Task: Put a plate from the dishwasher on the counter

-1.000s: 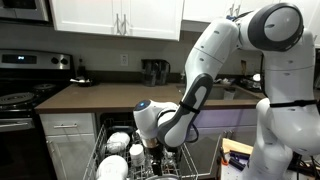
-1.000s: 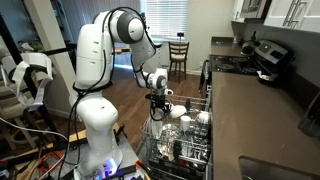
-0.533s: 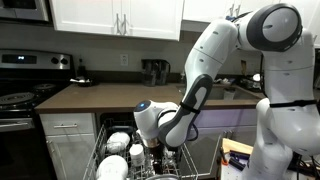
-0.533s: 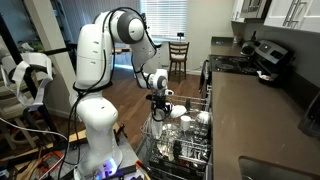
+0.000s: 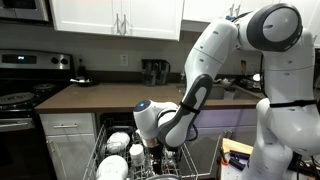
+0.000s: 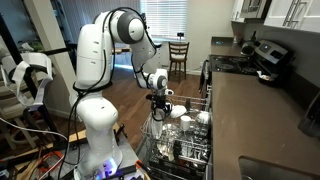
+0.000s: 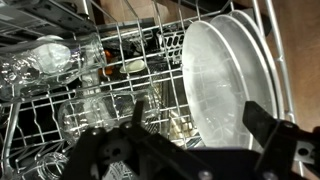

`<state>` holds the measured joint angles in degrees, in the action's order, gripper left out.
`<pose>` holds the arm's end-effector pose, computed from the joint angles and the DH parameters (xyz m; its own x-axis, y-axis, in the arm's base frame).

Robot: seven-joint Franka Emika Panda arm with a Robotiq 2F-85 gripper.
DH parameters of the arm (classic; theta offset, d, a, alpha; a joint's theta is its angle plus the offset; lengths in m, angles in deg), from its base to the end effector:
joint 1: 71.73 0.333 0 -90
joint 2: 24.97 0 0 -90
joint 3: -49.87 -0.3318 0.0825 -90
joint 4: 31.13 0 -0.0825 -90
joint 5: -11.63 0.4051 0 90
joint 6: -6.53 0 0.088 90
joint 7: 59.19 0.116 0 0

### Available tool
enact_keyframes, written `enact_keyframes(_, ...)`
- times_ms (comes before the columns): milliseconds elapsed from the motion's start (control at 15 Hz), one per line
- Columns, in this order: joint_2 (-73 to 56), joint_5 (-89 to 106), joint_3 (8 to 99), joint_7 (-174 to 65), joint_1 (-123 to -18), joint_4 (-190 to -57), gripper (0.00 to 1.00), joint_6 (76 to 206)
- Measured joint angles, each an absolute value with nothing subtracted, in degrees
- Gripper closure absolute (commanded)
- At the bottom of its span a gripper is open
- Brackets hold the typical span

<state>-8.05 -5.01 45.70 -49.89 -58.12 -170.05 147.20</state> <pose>0.4488 0.1446 0.1560 0.8996 0.3578 -0.2503 0.3992 -0.9062 0.1394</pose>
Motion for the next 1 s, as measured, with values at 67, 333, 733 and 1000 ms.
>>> enact_keyframes(67,-8.05,-5.01,45.70,-49.93,-58.12,-170.06,0.00,147.71)
enact_keyframes(333,-7.89,-4.99,45.70,-50.03,-58.19,-170.17,0.00,150.88)
enact_keyframes(733,-6.67,-4.60,45.69,-50.80,-58.49,-170.17,0.00,153.35)
enact_keyframes(1000,-6.66,-3.97,45.52,-51.96,-58.81,-170.17,0.00,153.40)
